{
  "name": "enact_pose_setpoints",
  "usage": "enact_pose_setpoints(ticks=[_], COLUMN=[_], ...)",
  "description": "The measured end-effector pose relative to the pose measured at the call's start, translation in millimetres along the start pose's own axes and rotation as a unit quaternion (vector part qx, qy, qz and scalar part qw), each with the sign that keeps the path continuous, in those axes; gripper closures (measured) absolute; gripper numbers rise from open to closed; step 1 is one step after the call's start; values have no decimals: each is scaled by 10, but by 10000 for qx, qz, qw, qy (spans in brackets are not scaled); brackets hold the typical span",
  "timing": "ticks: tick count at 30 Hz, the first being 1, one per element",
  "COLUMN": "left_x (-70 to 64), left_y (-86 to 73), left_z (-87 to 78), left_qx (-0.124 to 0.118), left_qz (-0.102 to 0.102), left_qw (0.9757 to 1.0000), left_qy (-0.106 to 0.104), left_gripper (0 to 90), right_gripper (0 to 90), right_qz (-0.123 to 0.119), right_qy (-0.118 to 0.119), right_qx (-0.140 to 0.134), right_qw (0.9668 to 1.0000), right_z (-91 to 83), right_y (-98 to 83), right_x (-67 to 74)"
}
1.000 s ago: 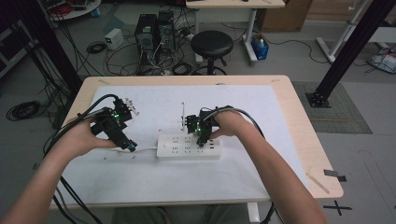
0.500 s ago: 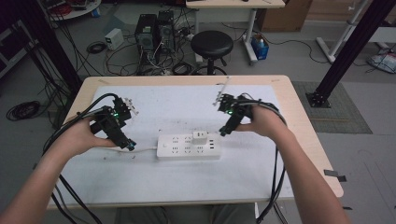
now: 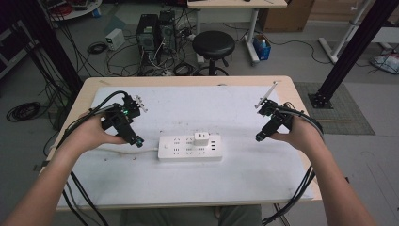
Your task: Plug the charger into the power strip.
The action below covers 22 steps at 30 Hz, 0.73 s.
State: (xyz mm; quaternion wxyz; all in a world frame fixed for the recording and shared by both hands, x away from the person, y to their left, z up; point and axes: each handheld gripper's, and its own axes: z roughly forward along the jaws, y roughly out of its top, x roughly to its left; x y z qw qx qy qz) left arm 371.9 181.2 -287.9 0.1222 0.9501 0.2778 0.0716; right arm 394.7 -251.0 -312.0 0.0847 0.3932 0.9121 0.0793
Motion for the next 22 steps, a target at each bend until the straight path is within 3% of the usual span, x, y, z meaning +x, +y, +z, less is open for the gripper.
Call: enact_pose_setpoints(ticks=[5, 22], left_x=[10, -30], left_y=[19, 74], left_z=[10, -41], left_qx=[-1, 31], left_qz=[-33, 17], left_qw=[10000, 10000], left_qy=[5, 70], left_gripper=[146, 146], right_gripper=[207, 207], right_qz=[130, 87], right_qy=[59, 47], right_qx=[-38, -99], right_qw=[9999, 9999], right_z=[-10, -60], right_y=[-81, -147], right_x=[-72, -91])
